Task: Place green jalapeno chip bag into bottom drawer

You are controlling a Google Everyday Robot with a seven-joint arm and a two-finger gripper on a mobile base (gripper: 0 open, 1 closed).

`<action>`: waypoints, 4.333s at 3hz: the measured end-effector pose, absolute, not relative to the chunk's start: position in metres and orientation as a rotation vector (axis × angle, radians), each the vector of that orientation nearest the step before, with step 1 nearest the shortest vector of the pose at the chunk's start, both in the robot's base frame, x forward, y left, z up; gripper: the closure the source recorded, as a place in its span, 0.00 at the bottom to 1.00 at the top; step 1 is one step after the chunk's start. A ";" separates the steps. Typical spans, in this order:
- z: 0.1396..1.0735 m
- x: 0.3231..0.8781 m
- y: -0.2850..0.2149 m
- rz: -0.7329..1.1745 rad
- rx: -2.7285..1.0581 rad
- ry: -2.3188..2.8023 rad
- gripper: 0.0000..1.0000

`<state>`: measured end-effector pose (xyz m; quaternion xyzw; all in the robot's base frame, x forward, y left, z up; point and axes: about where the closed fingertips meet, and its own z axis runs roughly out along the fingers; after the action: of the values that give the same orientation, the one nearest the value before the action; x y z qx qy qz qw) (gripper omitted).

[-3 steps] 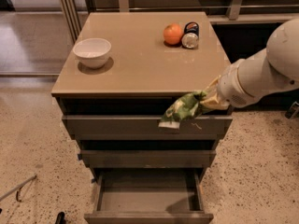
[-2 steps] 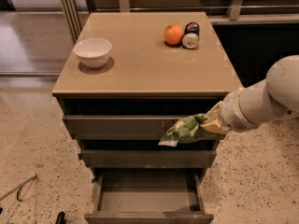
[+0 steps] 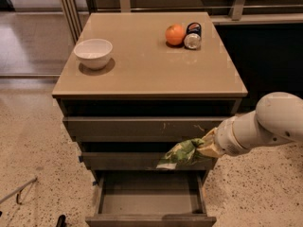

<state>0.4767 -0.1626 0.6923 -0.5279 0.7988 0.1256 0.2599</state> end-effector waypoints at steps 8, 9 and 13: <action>0.316 0.479 -0.122 0.767 -1.500 1.985 1.00; 0.316 0.478 -0.121 0.769 -1.500 1.986 1.00; 0.223 0.529 -0.100 0.659 -1.568 1.787 1.00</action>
Offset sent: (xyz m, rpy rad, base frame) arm 0.0102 0.0027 -0.1869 0.1229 0.0383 0.0487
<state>0.5285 -0.1001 0.2225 -0.5997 0.6837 0.2519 0.3309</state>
